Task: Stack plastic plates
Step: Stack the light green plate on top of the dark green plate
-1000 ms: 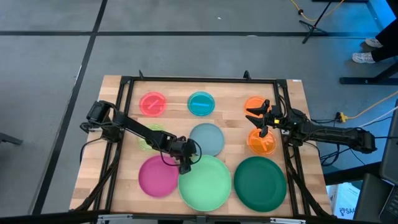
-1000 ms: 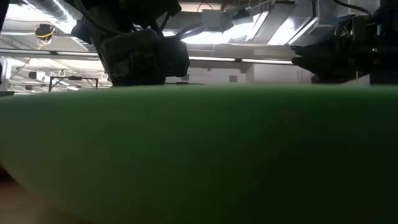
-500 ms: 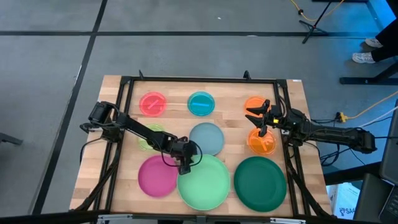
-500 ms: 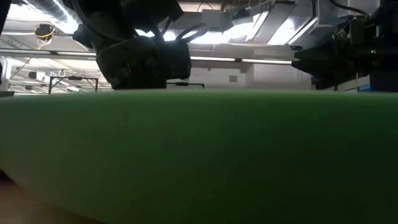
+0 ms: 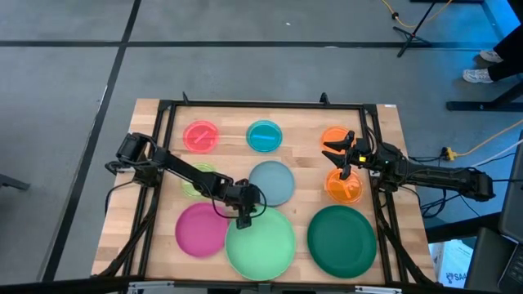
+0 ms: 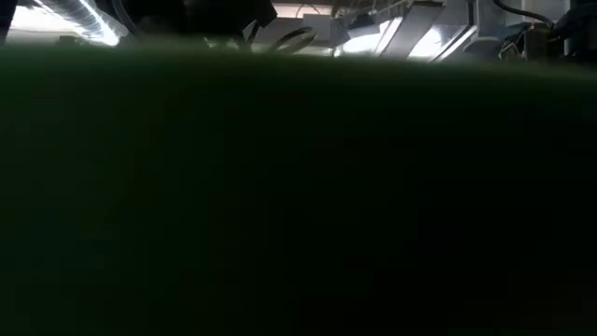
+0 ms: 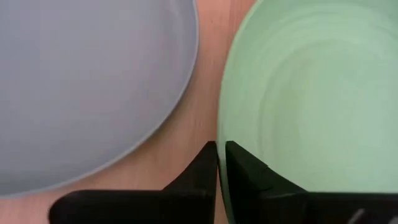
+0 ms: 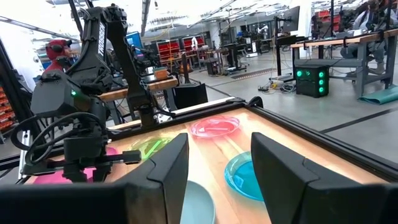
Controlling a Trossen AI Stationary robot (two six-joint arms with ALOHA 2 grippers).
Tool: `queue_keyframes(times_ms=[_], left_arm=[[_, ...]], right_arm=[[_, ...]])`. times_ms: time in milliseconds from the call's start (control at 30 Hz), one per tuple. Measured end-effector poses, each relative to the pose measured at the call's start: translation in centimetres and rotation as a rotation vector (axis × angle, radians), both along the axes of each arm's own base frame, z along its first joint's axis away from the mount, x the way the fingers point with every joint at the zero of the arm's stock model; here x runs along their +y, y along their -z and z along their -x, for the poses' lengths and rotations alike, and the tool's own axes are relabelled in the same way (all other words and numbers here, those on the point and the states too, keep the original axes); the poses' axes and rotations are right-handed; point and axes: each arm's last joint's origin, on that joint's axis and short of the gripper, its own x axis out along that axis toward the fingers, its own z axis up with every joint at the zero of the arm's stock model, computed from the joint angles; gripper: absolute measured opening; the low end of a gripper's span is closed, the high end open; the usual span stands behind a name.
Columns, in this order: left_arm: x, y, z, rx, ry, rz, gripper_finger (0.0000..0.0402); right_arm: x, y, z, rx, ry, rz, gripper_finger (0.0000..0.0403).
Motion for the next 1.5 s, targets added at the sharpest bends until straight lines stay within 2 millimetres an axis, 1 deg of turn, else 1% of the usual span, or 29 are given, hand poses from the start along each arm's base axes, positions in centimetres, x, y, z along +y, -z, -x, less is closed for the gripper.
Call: queue_keyframes(times_ms=[333, 467, 567, 700, 833, 1000, 1067, 1200, 1500], left_arm=[[0.0, -0.2, -0.2, -0.025, 0.014, -0.008, 0.0013], [0.0, -0.4, -0.2, -0.037, 0.017, -0.007, 0.0013], [0.0, -0.7, -0.2, -0.047, 0.020, -0.017, 0.0012], [-0.1, -1.8, -1.0, -0.097, 0.019, -0.050, 0.0012], [-0.5, -3.3, -2.0, -0.155, 0.034, -0.098, 0.0011], [-0.6, -4.9, -3.0, -0.215, 0.047, -0.148, 0.0004], [-0.4, -5.7, -3.6, -0.258, 0.043, -0.165, 0.0004], [0.4, -6.6, -4.3, -0.327, 0.004, -0.184, 0.0003], [3.3, -8.4, -5.8, -0.509, -0.111, -0.175, 0.0002]], right_arm=[[0.0, 0.0, 0.0, -0.004, 0.003, -0.008, 0.0168], [-0.2, -0.4, 0.1, -0.068, 0.054, -0.092, 0.0168], [-0.2, -0.4, 0.1, -0.080, 0.063, -0.120, 0.0168], [-0.2, -0.4, 0.1, -0.084, 0.060, -0.134, 0.0168], [-0.2, -0.6, 0.1, -0.115, 0.062, -0.192, 0.0168], [-0.2, -0.9, 0.2, -0.151, 0.040, -0.191, 0.0168], [-0.2, -1.0, 0.2, -0.155, 0.038, -0.191, 0.0168], [-0.2, -1.0, 0.2, -0.157, 0.039, -0.191, 0.0168], [-0.1, -1.7, 0.4, -0.261, 0.011, -0.262, 0.0168]])
